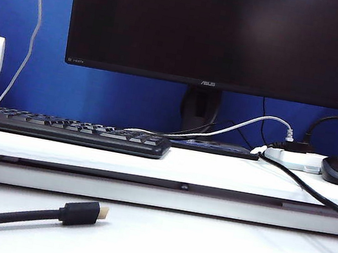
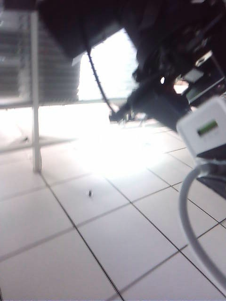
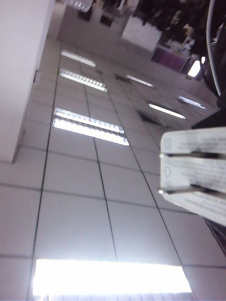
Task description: Pick up the Type-C charging cable and the charging base, insert one end of the Type-C charger into the corresponding slot on the base, and finally place the plugged-in charger back on the table.
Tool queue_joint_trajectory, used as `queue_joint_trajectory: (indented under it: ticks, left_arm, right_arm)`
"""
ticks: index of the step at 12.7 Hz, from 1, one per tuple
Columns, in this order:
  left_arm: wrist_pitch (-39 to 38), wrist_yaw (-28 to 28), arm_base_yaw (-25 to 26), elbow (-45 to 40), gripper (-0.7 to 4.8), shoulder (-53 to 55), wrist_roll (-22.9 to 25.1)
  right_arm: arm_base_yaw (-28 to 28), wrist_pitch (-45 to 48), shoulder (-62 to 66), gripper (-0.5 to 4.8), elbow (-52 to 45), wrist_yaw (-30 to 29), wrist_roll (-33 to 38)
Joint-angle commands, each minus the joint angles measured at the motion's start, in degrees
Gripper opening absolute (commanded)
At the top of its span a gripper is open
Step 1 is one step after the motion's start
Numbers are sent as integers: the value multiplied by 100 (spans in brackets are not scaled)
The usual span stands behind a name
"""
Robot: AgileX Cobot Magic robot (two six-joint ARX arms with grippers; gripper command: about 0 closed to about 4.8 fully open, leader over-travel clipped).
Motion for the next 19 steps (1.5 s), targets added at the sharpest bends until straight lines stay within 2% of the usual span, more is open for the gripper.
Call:
queue_joint_trajectory:
  ticks: [1, 2, 4, 7, 8, 10, 12, 15, 17, 18, 19]
  left_arm:
    - [713, -155, -4, 15, -6, 15, -807]
    - [981, -210, -142, 15, -6, 173, -1165]
    - [1043, -98, -269, 15, -6, 203, -1213]
    - [1228, 9, -302, 15, -6, 205, -1447]
    - [1244, 179, -302, 15, -6, 203, -1550]
    - [1272, 289, -297, 15, -6, 201, -1545]
    - [1316, 304, -291, 15, -6, 181, -1331]
    - [1311, 289, -291, 15, -6, 186, -741]
    - [1314, 238, -291, 15, -6, 186, -662]
    - [1318, -20, -291, 15, -6, 186, -575]
    - [1344, 116, -293, 15, -6, 186, -452]
  right_arm:
    - [4, 356, -39, -2, 20, 214, 153]
    - [83, 367, -39, -2, 20, 402, 153]
    - [232, 323, -39, -2, 17, 608, 153]
    - [330, 378, -42, -2, 22, 608, 153]
    - [525, 398, -42, -2, 22, 597, 153]
    - [640, 396, -63, -2, 22, 352, 153]
    - [595, 356, -138, -2, 24, 378, 153]
    - [597, 369, -232, -2, 24, 455, 153]
    - [595, 369, -275, -2, 24, 435, 153]
    - [595, 402, -289, -2, 24, 431, 153]
    - [597, 372, -291, -2, 24, 282, 153]
